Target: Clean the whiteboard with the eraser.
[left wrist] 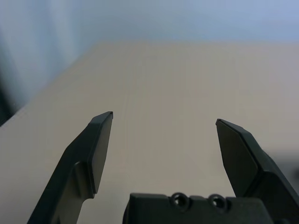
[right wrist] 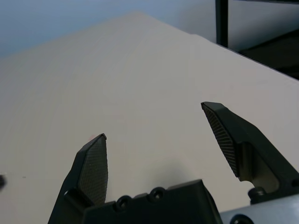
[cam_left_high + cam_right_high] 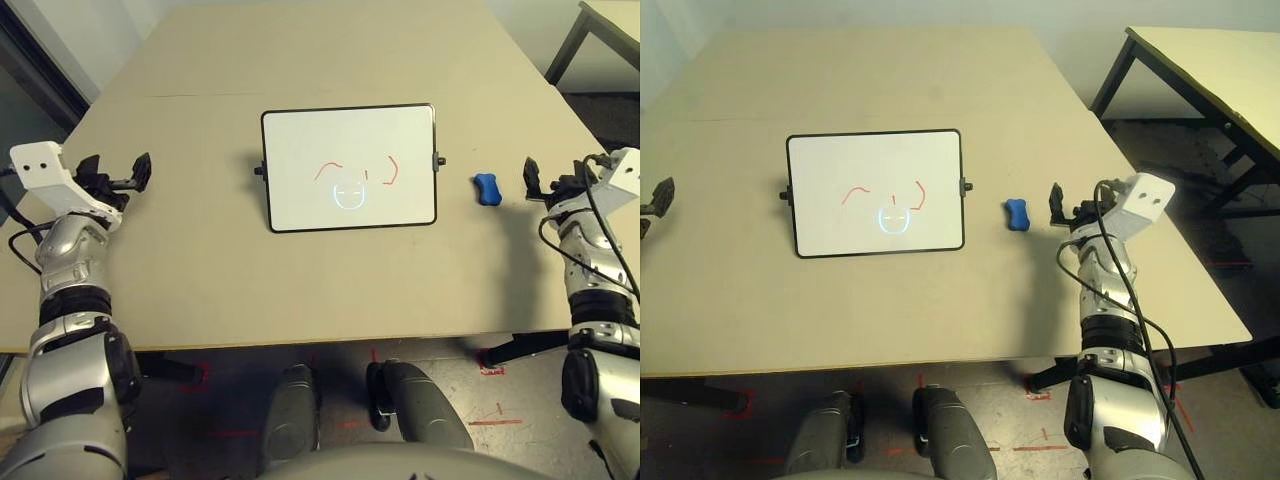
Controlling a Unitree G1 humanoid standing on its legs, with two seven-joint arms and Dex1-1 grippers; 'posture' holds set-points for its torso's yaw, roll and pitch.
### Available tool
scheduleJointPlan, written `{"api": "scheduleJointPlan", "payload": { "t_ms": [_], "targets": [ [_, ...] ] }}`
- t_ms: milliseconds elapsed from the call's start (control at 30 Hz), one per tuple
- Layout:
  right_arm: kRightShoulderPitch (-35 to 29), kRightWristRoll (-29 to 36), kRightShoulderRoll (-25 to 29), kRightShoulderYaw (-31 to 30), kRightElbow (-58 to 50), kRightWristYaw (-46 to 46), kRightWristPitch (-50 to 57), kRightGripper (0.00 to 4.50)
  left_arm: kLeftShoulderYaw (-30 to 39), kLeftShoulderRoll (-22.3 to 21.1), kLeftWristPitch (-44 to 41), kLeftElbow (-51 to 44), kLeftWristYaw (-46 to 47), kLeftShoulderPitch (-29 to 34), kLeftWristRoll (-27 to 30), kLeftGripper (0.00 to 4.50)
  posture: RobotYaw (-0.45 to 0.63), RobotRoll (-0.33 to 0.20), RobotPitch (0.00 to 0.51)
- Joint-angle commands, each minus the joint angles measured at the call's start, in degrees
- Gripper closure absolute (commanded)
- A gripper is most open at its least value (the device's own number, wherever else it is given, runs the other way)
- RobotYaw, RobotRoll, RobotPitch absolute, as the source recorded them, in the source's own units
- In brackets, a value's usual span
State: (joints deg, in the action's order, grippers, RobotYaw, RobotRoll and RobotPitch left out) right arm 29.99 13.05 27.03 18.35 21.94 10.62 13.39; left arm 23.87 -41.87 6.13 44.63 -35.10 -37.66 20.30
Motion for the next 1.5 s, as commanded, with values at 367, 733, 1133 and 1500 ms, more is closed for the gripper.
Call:
{"api": "scheduleJointPlan", "payload": {
  "t_ms": [367,733,1133,1500],
  "targets": [
    [2.2,0.5,-2.0,-7.7,-13.6,-0.9,32.2,0.01,-11.0,-0.6,-33.8,-42.6,-8.0,4.9,8.2,0.0,-0.11,0.0,0.086],
    [5.1,-2.8,-4.3,-10.0,-6.3,-0.7,28.5,0.01,-16.5,4.0,-38.3,-49.4,-8.0,4.8,8.0,0.0,-0.09,0.0,0.104],
    [2.8,-3.5,-7.2,-8.6,-6.6,-3.5,25.7,0.38,-16.5,4.6,-39.0,-49.3,-7.3,5.1,7.9,0.0,-0.08,0.0,0.119],
    [-0.7,-3.0,-8.0,-6.9,-7.2,-5.3,24.7,3.92,-16.1,4.6,-39.5,-49.5,-6.9,5.3,8.1,0.0,-0.08,0.0,0.123]
  ]
}}
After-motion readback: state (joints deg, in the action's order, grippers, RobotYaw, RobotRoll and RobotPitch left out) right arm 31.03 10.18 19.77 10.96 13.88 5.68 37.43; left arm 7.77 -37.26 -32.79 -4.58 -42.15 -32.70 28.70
